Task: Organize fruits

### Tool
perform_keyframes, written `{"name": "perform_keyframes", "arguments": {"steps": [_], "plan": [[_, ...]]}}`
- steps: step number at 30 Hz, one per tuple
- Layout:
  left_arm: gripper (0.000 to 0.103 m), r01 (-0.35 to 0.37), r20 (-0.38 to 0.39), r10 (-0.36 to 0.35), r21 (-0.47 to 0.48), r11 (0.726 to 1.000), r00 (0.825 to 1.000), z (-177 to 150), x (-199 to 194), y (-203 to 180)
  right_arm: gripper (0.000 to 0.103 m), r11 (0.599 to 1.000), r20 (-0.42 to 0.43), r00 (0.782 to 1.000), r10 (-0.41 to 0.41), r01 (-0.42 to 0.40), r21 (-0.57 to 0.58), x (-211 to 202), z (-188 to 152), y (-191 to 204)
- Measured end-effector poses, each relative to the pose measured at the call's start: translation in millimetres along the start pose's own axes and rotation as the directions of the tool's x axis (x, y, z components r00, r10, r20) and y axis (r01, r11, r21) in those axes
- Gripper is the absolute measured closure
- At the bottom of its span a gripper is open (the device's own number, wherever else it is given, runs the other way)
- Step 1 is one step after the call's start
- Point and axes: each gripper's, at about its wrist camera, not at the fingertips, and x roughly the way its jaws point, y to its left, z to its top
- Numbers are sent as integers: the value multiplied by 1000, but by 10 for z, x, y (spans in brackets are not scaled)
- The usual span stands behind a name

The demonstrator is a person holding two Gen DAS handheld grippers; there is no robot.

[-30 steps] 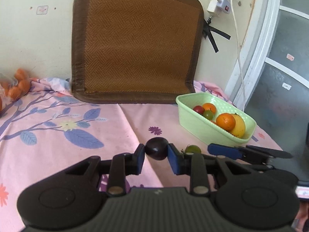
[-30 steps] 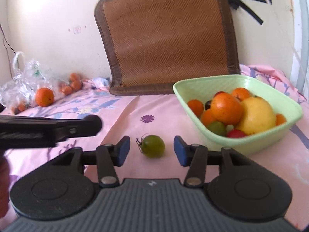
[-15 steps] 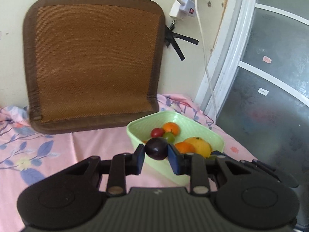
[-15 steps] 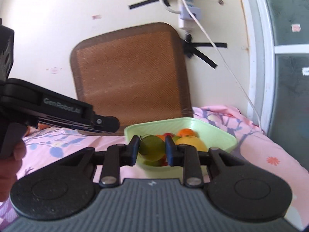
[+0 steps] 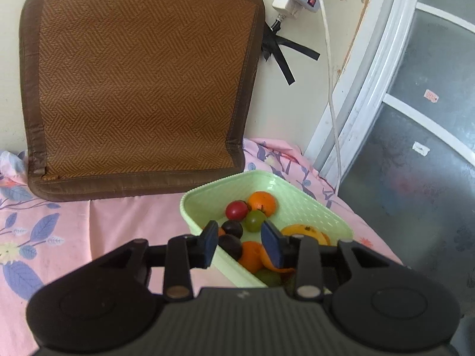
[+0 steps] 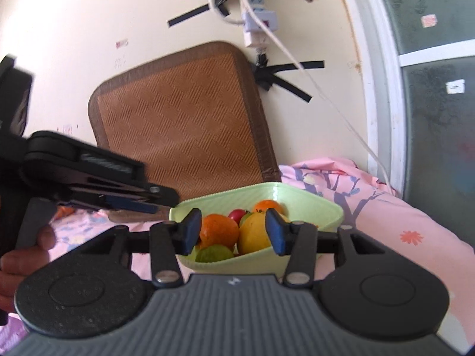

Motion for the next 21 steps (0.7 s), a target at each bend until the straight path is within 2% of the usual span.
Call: {"name": "perform_keyframes", "arguments": {"steps": [2, 3, 6, 11, 13, 15, 19, 20, 21], "plan": [[69, -7, 26, 8, -25, 1000, 1000, -49, -207, 38, 53, 999, 13, 1000, -9, 9, 50, -141, -19, -46], [64, -21, 36, 23, -37, 999, 999, -93, -312, 57, 53, 997, 10, 1000, -17, 16, 78, -221, -48, -65], [57, -112, 44, 114, -50, 993, 993, -273, -563, 51, 52, 988, -46, 999, -12, 18, 153, -387, -165, -101], [52, -276, -5, 276, 22, 961, 961, -677, -804, -132, 51, 968, -158, 987, 37, 4, 253, -537, -284, -96], [52, -304, -6, 305, 45, 951, 952, -810, -882, -195, 49, 959, -176, 983, 51, 1, 284, -604, -302, -83], [46, -329, 6, 329, 69, 942, 944, -921, -968, -257, 48, 952, -190, 980, 63, -1, 307, -672, -325, -63], [41, -337, 12, 337, 81, 938, 941, -1069, -1123, -326, 45, 942, -208, 975, 77, -2, 336, -794, -359, -19], [38, -343, 16, 343, 79, 936, 939, -1095, -1152, -334, 43, 941, -208, 975, 77, -2, 339, -821, -361, -5], [30, -352, 21, 351, 77, 933, 936, -1123, -1181, -344, 43, 941, -207, 975, 77, -3, 338, -847, -362, 11]]}}
